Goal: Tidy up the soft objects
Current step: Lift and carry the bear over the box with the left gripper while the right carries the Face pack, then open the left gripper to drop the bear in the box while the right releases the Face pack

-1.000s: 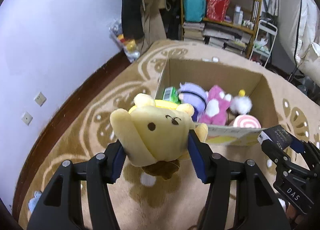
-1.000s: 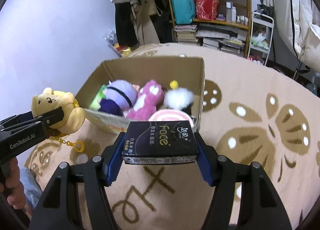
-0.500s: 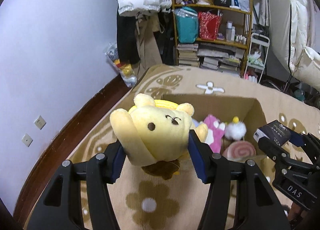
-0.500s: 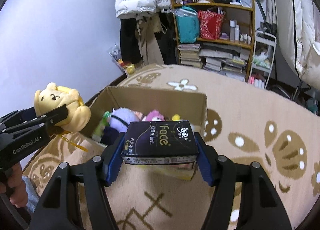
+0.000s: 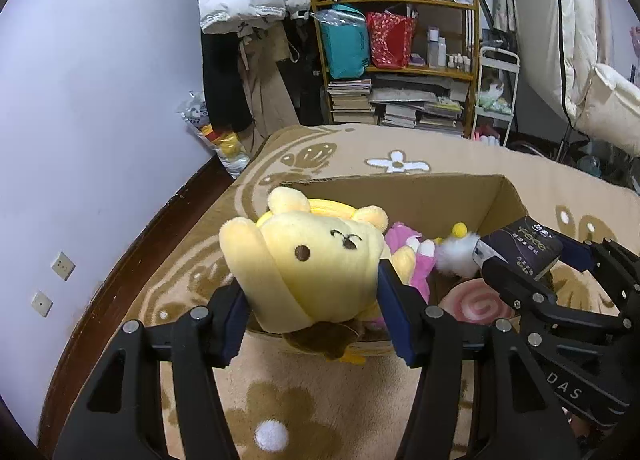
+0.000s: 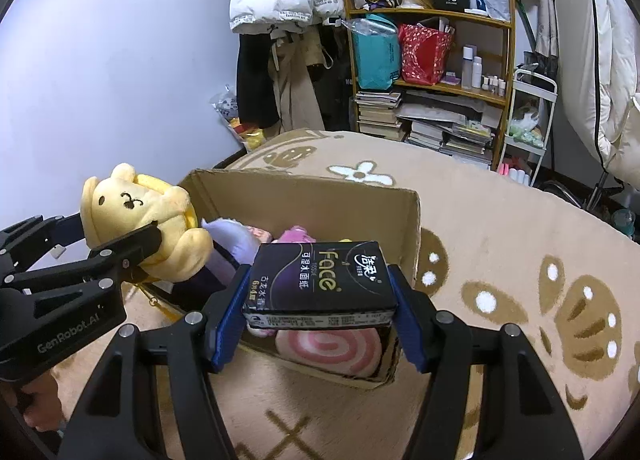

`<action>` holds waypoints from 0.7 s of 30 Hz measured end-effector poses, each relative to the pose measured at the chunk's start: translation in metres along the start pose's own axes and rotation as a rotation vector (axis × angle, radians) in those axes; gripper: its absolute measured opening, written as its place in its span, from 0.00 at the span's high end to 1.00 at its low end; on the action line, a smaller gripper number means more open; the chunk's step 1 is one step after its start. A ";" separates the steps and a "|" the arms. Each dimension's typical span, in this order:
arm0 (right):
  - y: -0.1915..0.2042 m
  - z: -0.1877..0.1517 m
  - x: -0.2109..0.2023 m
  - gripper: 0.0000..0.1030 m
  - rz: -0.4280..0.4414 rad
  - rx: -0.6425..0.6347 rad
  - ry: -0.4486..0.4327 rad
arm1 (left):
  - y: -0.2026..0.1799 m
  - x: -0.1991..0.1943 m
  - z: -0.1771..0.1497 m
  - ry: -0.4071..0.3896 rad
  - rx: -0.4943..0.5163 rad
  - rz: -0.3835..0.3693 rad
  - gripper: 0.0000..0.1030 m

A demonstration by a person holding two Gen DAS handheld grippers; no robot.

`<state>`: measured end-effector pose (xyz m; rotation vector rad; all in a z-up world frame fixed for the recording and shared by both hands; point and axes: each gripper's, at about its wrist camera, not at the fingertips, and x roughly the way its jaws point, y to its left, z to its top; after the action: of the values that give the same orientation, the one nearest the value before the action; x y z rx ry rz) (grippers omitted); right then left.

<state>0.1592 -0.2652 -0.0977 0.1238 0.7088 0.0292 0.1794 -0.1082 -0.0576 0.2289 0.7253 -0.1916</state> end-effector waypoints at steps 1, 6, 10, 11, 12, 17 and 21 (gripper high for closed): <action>-0.001 -0.001 0.002 0.33 0.003 -0.001 0.002 | -0.002 0.003 -0.001 0.002 0.007 0.000 0.43; -0.005 -0.004 0.011 0.33 -0.012 -0.006 0.032 | -0.009 0.012 -0.003 0.002 0.021 0.008 0.41; -0.008 -0.005 0.014 0.33 -0.003 -0.002 0.042 | -0.007 0.015 -0.003 0.000 0.008 -0.001 0.38; -0.008 -0.006 0.013 0.32 -0.002 -0.002 0.042 | -0.006 0.016 -0.002 0.000 0.003 -0.005 0.36; -0.008 -0.006 0.013 0.32 0.001 -0.002 0.041 | -0.005 0.016 -0.003 0.000 -0.001 -0.008 0.35; -0.006 -0.006 0.011 0.23 0.010 -0.003 0.034 | -0.002 0.017 -0.003 0.002 -0.009 -0.009 0.35; -0.002 -0.008 0.010 0.19 0.000 -0.023 0.027 | -0.002 0.017 -0.002 -0.003 -0.003 0.003 0.24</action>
<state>0.1612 -0.2656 -0.1103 0.1012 0.7356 0.0393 0.1901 -0.1110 -0.0704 0.2271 0.7219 -0.1882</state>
